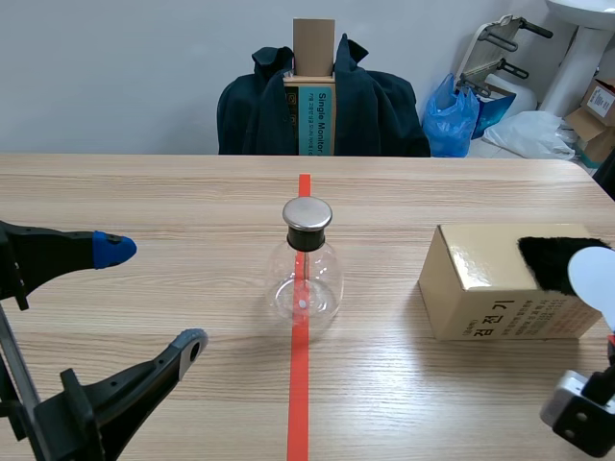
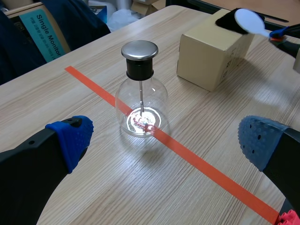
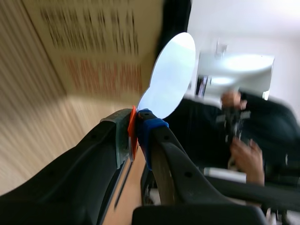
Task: Do the electroscope experiment.
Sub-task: 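Rub the plate on the fur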
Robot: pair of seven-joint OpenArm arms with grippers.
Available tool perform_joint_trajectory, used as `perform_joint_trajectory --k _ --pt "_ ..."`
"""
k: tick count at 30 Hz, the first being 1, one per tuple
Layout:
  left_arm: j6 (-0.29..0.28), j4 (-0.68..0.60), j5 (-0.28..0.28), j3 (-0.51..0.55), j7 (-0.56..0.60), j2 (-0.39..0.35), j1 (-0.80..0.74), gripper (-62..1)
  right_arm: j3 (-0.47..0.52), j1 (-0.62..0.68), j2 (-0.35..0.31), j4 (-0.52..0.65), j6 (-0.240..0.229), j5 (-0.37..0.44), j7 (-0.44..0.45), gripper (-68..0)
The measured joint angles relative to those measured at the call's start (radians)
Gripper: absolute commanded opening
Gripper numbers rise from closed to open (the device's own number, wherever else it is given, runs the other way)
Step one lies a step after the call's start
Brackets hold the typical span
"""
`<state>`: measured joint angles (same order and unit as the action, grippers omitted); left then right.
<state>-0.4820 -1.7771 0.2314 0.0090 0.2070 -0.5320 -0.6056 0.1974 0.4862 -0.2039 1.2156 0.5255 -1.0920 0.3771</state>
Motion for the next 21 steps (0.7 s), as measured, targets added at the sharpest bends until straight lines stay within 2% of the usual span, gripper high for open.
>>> perform_joint_trajectory --k 1,3,4,5,8,9,10,11,14,15,16,19,20,21 --pt "0.0 0.0 0.0 0.0 0.0 0.0 0.0 1.4 0.008 0.006 -0.008 0.0 -0.004 0.001 0.055 -66.7" --pt "0.0 0.0 0.0 0.0 0.0 0.0 0.0 1.4 0.016 0.011 -0.024 0.0 -0.014 -0.003 0.227 -66.7" --pt "0.0 0.0 0.0 0.0 0.0 0.0 0.0 1.4 0.015 0.01 -0.024 0.0 -0.017 -0.008 0.268 -66.7" --pt "0.0 0.0 0.0 0.0 0.0 0.0 0.0 1.4 0.009 0.01 -0.02 0.0 -0.016 -0.008 0.246 -66.7" --pt "0.0 0.0 0.0 0.0 0.0 0.0 0.0 1.4 0.0 0.006 -0.005 0.001 -0.01 -0.003 0.017 -66.7" --pt "0.0 0.0 0.0 0.0 0.0 0.0 0.0 1.4 0.007 0.006 -0.005 0.001 -0.01 -0.002 -0.023 -66.7" --pt "0.0 0.0 0.0 0.0 0.0 0.0 0.0 1.4 0.019 0.006 -0.007 0.001 -0.011 0.0 -0.021 -66.7" --pt "0.0 0.0 0.0 0.0 0.0 0.0 0.0 1.4 0.028 0.006 -0.013 0.001 -0.01 0.0 0.021 -66.7" --pt "0.0 0.0 0.0 0.0 0.0 0.0 0.0 1.4 0.029 0.005 -0.035 0.001 -0.017 -0.005 0.231 -66.7" --pt "0.0 0.0 0.0 0.0 0.0 0.0 0.0 1.4 0.023 0.004 -0.034 0.001 -0.017 -0.009 0.225 -66.7" --pt "0.0 0.0 0.0 0.0 0.0 0.0 0.0 1.4 0.016 0.002 -0.029 0.002 -0.017 -0.009 0.179 -66.7" --pt "0.0 0.0 0.0 0.0 0.0 0.0 0.0 1.4 0.015 0.002 -0.019 0.002 -0.017 -0.001 -0.04 -66.7" --pt "0.0 0.0 0.0 0.0 0.0 0.0 0.0 1.4 0.02 0.002 -0.023 0.002 -0.018 0.001 -0.049 -66.7" --pt "0.0 0.0 0.0 0.0 0.0 0.0 0.002 1.4 0.026 0.005 -0.028 0.002 -0.018 0.0 -0.008 -66.7"
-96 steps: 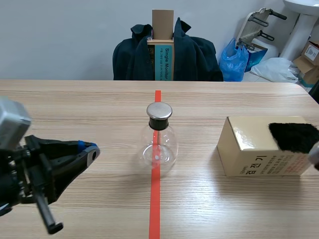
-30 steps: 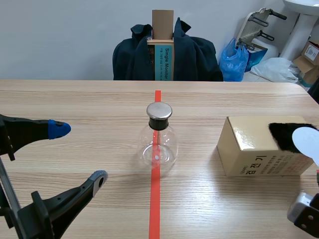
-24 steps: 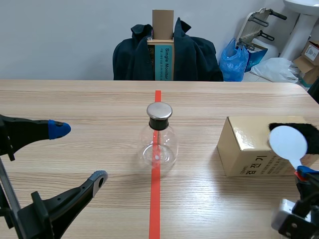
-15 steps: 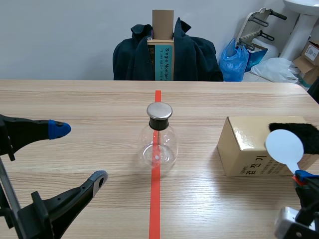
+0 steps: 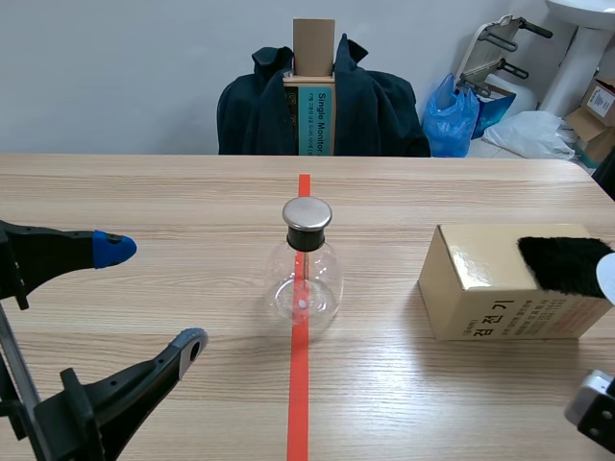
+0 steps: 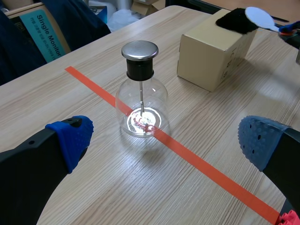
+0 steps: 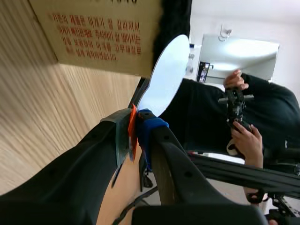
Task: Do the electroscope experiment.
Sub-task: 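Rub the plate on the fur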
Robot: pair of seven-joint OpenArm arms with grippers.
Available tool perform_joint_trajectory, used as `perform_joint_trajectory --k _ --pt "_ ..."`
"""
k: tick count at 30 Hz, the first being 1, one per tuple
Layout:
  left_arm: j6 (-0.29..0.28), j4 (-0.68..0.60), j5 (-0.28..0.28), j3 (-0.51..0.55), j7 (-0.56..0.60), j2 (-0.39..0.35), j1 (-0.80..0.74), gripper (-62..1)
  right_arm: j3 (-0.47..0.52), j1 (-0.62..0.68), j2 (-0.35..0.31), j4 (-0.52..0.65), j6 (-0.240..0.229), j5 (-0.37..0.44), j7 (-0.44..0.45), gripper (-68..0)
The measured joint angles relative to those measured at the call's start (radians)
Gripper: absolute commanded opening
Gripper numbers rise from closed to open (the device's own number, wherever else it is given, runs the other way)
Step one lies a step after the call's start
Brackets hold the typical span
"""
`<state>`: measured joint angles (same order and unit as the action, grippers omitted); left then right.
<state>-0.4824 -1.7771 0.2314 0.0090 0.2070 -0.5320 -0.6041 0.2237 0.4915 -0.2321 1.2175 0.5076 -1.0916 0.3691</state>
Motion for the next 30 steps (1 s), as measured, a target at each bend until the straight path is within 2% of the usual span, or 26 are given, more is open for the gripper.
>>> perform_joint_trajectory --k 3,4,5,8,9,10,13,14,15,18,19,20,23,24,26,29,30 --pt "0.0 0.0 0.0 0.0 0.0 0.0 0.0 1.4 0.003 -0.002 -0.015 0.0 0.001 -0.006 0.236 -66.7" --pt "0.0 0.0 0.0 0.0 0.0 0.0 0.0 1.4 -0.003 -0.007 -0.013 0.0 0.001 -0.009 0.25 -66.7" --pt "0.0 0.0 0.0 0.0 0.0 0.0 0.0 1.4 -0.009 -0.009 -0.01 0.0 0.001 -0.009 0.22 -66.7" --pt "0.0 0.0 0.0 0.0 0.0 0.0 0.0 1.4 -0.01 -0.009 -0.003 0.0 0.001 -0.001 -0.001 -66.7" --pt "0.0 0.0 0.0 0.0 0.0 0.0 0.0 1.4 -0.004 -0.008 -0.004 0.0 0.0 0.001 -0.022 -66.7" --pt "0.0 0.0 0.0 0.0 0.0 0.0 0.0 1.4 0.006 -0.008 -0.008 0.0 0.0 0.0 0.01 -66.7" --pt "0.0 0.0 0.0 0.0 0.0 0.0 0.0 1.4 0.009 -0.006 -0.018 0.0 -0.003 -0.004 0.214 -66.7" --pt "0.0 0.0 0.0 0.0 0.0 0.0 0.0 1.4 0.0 -0.009 -0.016 0.0 -0.003 -0.009 0.231 -66.7" --pt "0.0 0.0 0.0 0.0 0.0 0.0 0.0 1.4 -0.008 -0.011 -0.011 0.0 -0.003 -0.008 0.201 -66.7" --pt "0.0 0.0 0.0 0.0 0.0 0.0 0.0 1.4 -0.014 -0.011 0.008 0.0 0.0 0.003 -0.02 -66.7" --pt "0.0 0.0 0.0 0.0 0.0 0.0 0.0 1.4 -0.011 -0.011 0.008 0.0 -0.005 0.003 -0.045 -66.7" --pt "0.0 0.0 0.0 0.0 0.0 0.0 0.0 1.4 -0.002 -0.008 0.005 0.0 -0.007 0.003 -0.02 -66.7" --pt "0.0 0.0 0.0 0.0 0.0 0.0 0.0 1.4 0.003 -0.006 0.002 0.0 -0.003 -0.003 0.164 -66.7" --pt "0.0 0.0 0.0 0.0 0.0 0.0 0.0 1.4 -0.003 -0.009 0.004 0.0 -0.003 -0.006 0.194 -66.7" --pt "0.0 0.0 0.0 0.0 0.0 0.0 0.0 1.4 -0.011 -0.012 0.01 0.0 -0.003 -0.009 0.151 -66.7" --pt "0.0 0.0 0.0 0.0 0.0 0.0 0.0 1.4 -0.013 -0.011 0.01 0.0 -0.003 -0.006 -0.023 -66.7" --pt "0.0 0.0 0.0 0.0 0.0 0.0 0.0 1.4 -0.004 -0.009 0.009 0.0 -0.004 0.0 -0.023 -66.7"
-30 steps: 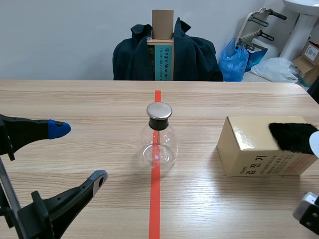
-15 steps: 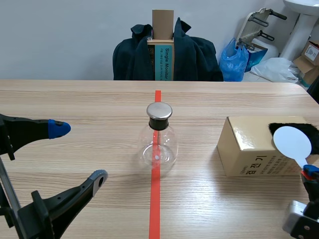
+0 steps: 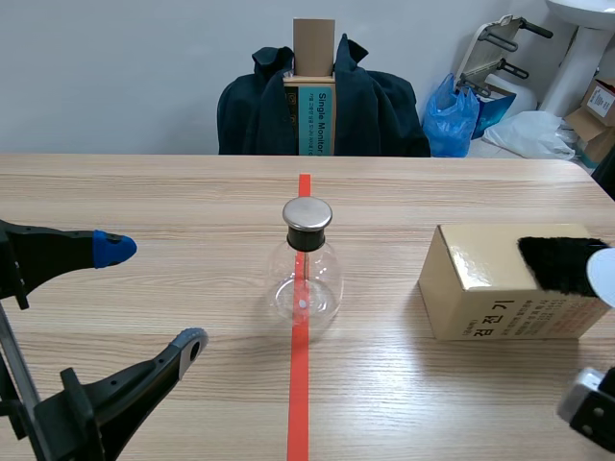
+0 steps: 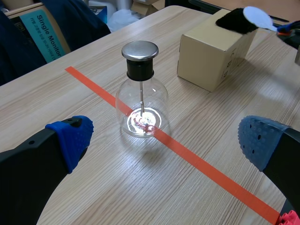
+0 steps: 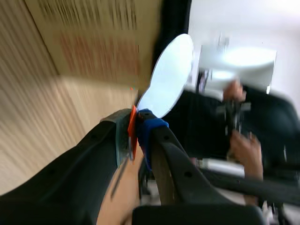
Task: Do the electroscope experiment.
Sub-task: 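Rub the plate on the fur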
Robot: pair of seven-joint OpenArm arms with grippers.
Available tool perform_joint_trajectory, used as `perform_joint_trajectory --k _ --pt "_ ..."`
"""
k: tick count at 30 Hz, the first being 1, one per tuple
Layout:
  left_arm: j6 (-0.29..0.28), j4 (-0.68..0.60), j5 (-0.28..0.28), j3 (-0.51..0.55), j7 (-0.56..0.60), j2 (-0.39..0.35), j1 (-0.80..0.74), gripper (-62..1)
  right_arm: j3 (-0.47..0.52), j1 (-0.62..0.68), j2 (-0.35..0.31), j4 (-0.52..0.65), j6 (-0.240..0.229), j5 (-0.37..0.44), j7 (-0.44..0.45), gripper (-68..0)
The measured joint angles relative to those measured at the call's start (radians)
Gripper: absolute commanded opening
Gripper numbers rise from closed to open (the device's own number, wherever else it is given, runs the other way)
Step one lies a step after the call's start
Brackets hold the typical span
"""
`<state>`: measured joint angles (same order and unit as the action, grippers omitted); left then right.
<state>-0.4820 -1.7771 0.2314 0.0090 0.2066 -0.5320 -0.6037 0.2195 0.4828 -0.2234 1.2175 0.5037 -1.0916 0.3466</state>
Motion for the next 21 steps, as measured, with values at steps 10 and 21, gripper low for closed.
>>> perform_joint_trajectory --k 10,21 --pt "0.0 0.0 0.0 0.0 0.0 0.0 0.0 1.4 0.001 -0.002 0.01 0.0 -0.002 0.0 0.018 -66.7" --pt "0.0 0.0 0.0 0.0 0.0 0.0 0.0 1.4 0.003 -0.002 0.01 0.0 -0.003 -0.007 0.054 -66.7"
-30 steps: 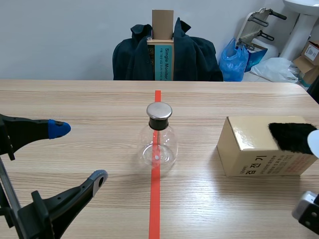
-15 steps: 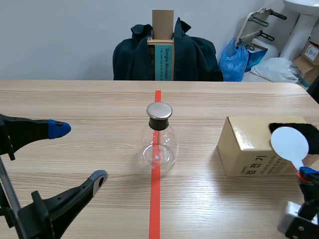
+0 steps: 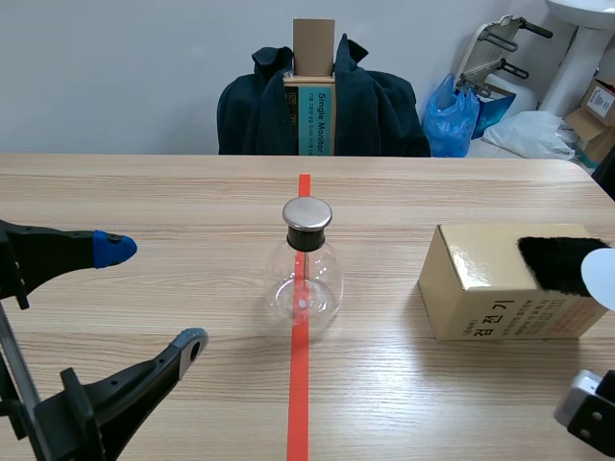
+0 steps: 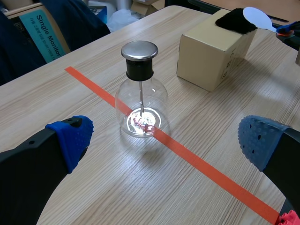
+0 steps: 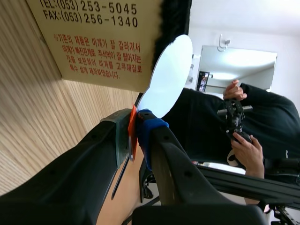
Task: Do the electroscope experiment.
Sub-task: 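Rub the plate on the fur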
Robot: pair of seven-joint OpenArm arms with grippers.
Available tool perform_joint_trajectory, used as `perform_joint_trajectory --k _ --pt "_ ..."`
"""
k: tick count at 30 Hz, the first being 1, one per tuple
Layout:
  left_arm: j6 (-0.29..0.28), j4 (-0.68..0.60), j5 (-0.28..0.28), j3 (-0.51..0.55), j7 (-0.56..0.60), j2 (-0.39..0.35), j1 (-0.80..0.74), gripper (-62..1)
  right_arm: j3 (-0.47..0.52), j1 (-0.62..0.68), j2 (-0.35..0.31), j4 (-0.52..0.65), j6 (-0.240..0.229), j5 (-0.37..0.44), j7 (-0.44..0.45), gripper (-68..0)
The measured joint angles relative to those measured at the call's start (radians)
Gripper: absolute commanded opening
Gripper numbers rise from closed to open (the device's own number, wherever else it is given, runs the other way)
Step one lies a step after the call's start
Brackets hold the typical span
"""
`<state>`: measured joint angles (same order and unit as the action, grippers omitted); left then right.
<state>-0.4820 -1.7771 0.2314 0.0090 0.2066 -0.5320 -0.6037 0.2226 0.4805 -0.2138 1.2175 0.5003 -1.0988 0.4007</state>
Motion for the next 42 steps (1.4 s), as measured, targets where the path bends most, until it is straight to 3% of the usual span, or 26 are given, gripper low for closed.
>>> perform_joint_trajectory --k 4,14,23,29,42 --pt "0.0 0.0 0.0 0.0 0.0 0.0 0.0 1.4 -0.001 0.0 0.0 0.0 0.0 -0.001 0.095 -66.7" --pt "0.0 0.0 0.0 0.0 0.0 0.0 0.0 1.4 -0.001 0.0 0.0 0.0 0.0 0.001 0.1 -66.7" --pt "0.0 0.0 0.0 0.0 0.0 0.0 0.0 1.4 0.019 0.068 0.0 0.034 -0.001 0.068 0.101 -66.7" --pt "0.0 0.0 0.0 0.0 0.0 0.0 0.0 1.4 0.103 0.149 -0.017 0.222 -0.011 0.153 0.103 -66.7" --pt "0.0 0.0 0.0 0.0 -0.009 0.0 0.0 1.4 0.301 0.129 -0.031 0.678 -0.008 0.407 0.096 -66.7"
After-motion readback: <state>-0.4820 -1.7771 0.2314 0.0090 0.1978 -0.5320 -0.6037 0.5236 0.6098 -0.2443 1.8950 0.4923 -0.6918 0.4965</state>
